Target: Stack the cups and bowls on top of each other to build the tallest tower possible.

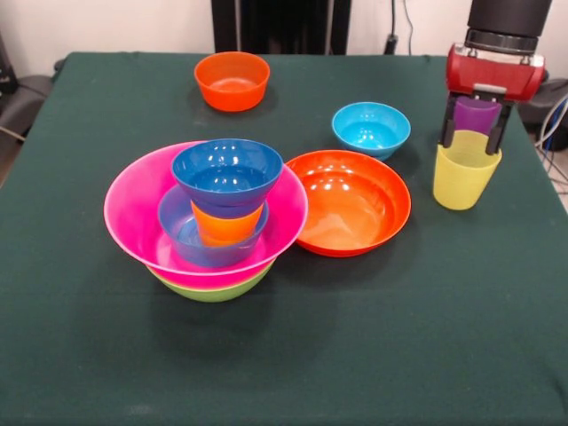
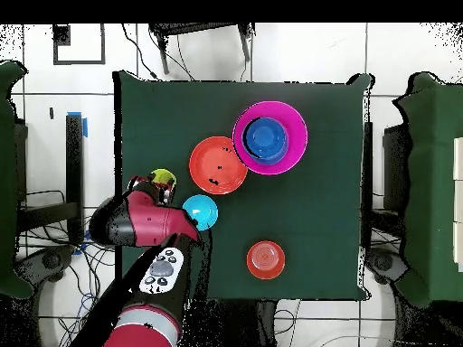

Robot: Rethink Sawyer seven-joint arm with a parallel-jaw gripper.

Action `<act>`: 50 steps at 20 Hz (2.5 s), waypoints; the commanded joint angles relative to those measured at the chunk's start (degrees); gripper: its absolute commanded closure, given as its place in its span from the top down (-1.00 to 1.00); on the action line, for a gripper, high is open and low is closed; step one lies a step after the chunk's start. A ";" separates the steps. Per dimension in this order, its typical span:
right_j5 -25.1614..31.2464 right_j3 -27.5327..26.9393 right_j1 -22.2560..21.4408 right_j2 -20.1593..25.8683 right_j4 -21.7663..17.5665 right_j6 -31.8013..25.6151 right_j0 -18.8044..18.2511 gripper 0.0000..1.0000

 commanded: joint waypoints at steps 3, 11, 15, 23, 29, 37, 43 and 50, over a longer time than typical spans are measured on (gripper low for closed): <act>0.76 -4.68 3.35 2.01 1.48 8.05 -0.15 1.00; -0.60 -3.34 3.30 2.63 -0.37 7.62 -1.09 1.00; -0.92 -3.23 3.57 3.02 -0.83 7.40 -1.71 1.00; -0.96 -3.12 3.91 2.73 -0.42 7.77 -1.15 1.00; 0.67 -1.71 2.00 2.00 -0.14 8.15 -0.13 1.00; -1.02 -3.46 5.21 2.09 -0.01 7.99 0.28 1.00; -3.33 -4.11 7.12 2.75 -0.58 7.78 -0.33 1.00; -5.73 -7.24 11.33 0.79 1.33 8.00 2.18 1.00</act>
